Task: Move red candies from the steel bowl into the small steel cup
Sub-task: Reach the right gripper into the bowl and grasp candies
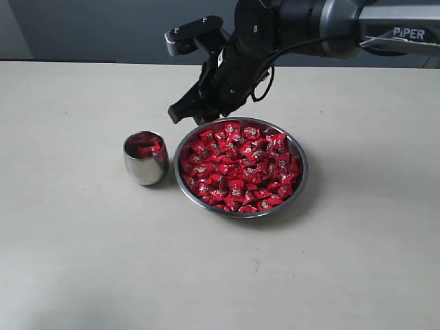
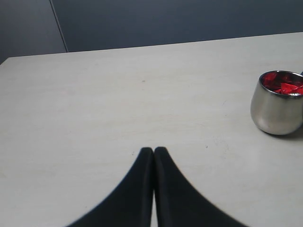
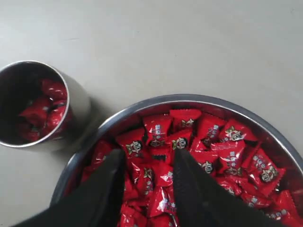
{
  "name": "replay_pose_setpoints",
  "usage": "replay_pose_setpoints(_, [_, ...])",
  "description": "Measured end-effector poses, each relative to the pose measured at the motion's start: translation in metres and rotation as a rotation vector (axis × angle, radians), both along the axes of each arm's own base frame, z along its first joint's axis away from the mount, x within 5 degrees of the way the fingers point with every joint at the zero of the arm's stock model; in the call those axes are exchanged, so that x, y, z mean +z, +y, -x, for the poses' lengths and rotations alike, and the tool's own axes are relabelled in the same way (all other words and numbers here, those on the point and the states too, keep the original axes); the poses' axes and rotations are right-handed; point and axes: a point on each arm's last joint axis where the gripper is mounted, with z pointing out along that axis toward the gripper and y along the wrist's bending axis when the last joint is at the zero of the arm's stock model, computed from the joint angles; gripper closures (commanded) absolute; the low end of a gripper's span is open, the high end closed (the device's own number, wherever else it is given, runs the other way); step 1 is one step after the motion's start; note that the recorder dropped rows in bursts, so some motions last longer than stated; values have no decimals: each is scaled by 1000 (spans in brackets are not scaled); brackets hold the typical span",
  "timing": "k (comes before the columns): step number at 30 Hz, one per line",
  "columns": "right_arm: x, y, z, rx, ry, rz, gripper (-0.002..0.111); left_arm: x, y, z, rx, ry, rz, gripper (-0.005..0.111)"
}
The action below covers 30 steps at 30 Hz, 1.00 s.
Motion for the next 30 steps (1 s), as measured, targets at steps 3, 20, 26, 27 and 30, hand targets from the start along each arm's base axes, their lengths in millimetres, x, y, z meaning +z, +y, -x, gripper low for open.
replay_pose_setpoints(3, [-9,-4,3,-3,23,21,74,0,0,0,0,0,0,106])
replay_pose_setpoints(20, [-49,-1,25,25,60,21,74,0,0,0,0,0,0,106])
replay_pose_setpoints(26, [-71,7,27,34,76,31,74,0,0,0,0,0,0,106])
replay_pose_setpoints(27, [-75,8,27,36,79,35,74,0,0,0,0,0,0,106])
replay_pose_setpoints(30, [-82,9,27,35,83,41,79,0,0,0,0,0,0,106])
